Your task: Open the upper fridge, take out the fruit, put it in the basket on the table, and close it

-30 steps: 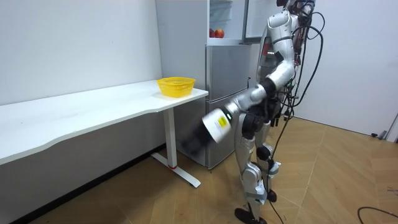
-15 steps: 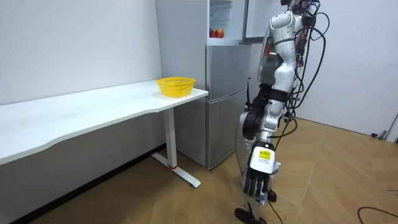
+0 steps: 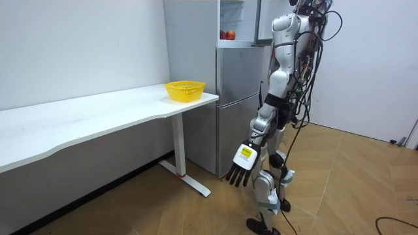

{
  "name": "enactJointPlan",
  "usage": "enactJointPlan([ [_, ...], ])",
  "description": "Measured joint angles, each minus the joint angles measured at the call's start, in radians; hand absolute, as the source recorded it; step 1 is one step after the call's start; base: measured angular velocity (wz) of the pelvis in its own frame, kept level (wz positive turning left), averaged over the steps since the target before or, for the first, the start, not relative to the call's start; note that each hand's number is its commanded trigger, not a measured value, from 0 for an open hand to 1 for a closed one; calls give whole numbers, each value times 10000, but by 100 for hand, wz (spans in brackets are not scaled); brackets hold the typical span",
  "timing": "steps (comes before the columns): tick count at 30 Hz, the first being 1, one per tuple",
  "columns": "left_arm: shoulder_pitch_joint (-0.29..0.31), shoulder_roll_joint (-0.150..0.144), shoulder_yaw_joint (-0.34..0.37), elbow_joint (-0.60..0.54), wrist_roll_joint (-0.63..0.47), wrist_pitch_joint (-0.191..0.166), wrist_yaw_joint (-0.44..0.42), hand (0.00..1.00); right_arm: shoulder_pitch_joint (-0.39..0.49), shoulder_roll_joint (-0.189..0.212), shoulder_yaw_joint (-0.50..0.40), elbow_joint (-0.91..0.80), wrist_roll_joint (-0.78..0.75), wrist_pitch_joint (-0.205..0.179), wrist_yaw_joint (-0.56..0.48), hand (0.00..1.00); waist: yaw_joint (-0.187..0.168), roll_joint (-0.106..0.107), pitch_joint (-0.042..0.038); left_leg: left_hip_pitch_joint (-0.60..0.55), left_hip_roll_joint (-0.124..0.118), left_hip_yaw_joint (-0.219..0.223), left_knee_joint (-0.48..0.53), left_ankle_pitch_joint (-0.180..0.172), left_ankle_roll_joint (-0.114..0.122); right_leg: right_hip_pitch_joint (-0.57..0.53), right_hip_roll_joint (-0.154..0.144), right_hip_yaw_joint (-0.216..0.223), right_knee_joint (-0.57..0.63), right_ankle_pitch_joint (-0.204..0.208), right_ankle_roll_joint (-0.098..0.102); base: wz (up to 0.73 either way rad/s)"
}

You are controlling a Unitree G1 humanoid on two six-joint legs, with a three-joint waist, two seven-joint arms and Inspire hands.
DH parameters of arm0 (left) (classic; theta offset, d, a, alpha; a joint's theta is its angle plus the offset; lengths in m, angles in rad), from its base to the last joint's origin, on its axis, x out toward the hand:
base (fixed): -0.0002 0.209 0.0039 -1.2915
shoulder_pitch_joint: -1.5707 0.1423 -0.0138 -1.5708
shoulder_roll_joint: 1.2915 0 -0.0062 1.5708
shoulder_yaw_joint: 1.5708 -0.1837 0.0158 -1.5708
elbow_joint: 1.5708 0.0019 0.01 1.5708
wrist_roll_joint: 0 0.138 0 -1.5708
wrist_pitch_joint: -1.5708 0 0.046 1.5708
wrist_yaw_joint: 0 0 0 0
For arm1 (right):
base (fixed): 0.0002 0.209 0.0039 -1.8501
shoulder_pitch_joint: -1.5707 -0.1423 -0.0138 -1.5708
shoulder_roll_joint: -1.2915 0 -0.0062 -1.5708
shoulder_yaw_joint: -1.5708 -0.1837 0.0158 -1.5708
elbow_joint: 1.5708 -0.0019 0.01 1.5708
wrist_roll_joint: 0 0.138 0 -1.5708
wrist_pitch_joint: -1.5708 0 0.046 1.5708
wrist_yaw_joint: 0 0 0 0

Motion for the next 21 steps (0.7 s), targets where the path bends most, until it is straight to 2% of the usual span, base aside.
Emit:
enactJointPlan([
  [2,-14,51,-163,4,215,-26,-134,0,48,104,-24,-1824,-84,-313,-770,0,-22,-48,44,-23,1,22,-3,0,0,-26,8,11,-49,0,0,0],
  [3,-16,58,-167,11,238,-37,-184,0,57,139,-24,-2292,-81,-375,-969,0,-14,-57,42,-17,4,24,-5,0,0,-17,16,15,-104,0,0,0],
  [6,130,107,-571,51,276,-210,-282,0,136,352,34,-4704,-679,-929,-1881,0,13,-42,54,-14,7,146,16,-1,-1,-3,27,51,-159,13,8,0],
  [10,250,156,-915,32,263,-290,-420,0,496,374,108,-6846,-1769,-1479,-2476,0,5,-43,21,-89,18,330,13,-1,-1,-101,26,98,-166,13,8,-3],
  [12,258,175,-950,113,266,-452,-428,0,834,359,254,-7816,-2301,-1724,-2572,0,6,7,-1,-80,25,389,3,0,-1,-160,52,242,-157,14,7,-19],
  [15,314,181,-974,112,298,-660,-427,0,1234,356,536,-8569,-2587,-1876,-2607,0,-1,30,-2,-64,29,612,-2,-1,-1,-168,54,346,-157,15,8,-15],
  [21,373,266,-1118,178,311,-931,-796,0,1868,255,966,-10792,-3266,-2105,-2387,0,-216,209,-55,-93,29,611,-12,0,-1,-361,91,603,15,27,3,-15],
])
